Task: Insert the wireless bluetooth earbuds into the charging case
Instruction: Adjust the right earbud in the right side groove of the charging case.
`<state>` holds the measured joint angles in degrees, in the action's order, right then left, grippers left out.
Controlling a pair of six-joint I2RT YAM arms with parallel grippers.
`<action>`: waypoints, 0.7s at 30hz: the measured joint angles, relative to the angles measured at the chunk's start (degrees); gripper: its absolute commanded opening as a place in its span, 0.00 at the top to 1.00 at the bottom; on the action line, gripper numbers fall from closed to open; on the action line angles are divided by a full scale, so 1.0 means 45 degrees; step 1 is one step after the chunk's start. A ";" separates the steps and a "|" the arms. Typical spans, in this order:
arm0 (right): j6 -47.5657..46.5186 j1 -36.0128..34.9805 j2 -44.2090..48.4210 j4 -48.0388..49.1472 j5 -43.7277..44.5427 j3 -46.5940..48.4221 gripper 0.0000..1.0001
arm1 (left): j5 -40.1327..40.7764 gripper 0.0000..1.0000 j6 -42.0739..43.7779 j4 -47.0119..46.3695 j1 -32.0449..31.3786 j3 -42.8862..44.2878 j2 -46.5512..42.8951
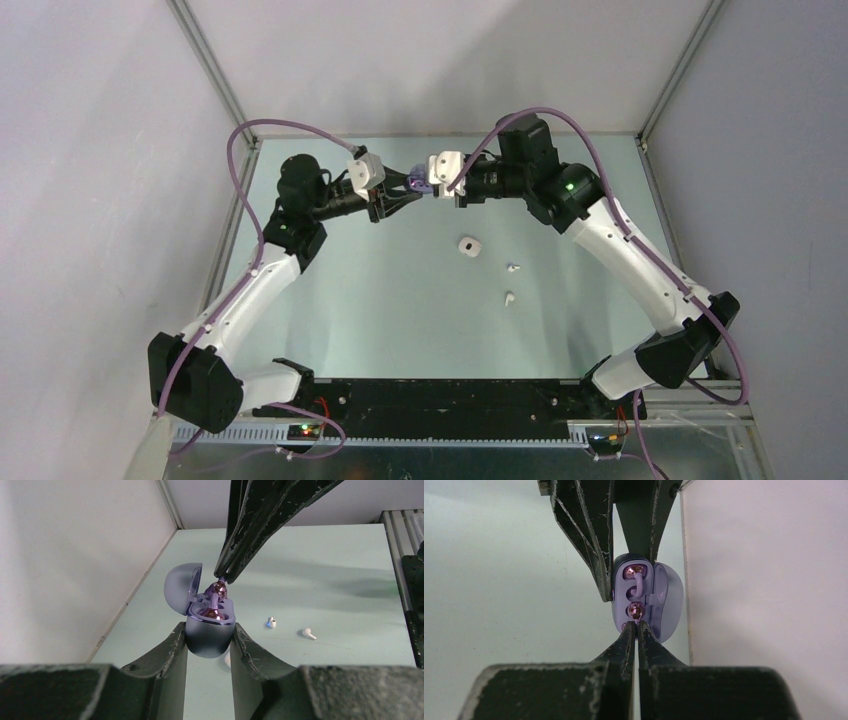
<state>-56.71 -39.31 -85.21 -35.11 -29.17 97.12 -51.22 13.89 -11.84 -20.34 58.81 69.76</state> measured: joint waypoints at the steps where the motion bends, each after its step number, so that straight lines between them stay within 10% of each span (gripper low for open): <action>1: -0.0049 0.0000 0.0000 -0.0053 0.0000 0.0024 1.00 | 0.0000 1.00 -0.0015 0.0000 0.0000 0.0000 -0.0005; 21: -0.0413 -0.0189 -0.0141 -0.0325 0.0427 0.0092 1.00 | 0.0083 1.00 -0.0078 -0.0019 0.0000 -0.0238 -0.0097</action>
<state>-58.57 -40.16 -85.84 -36.58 -27.24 97.54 -50.85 13.54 -11.92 -20.34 57.74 69.32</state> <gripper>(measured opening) 0.017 0.355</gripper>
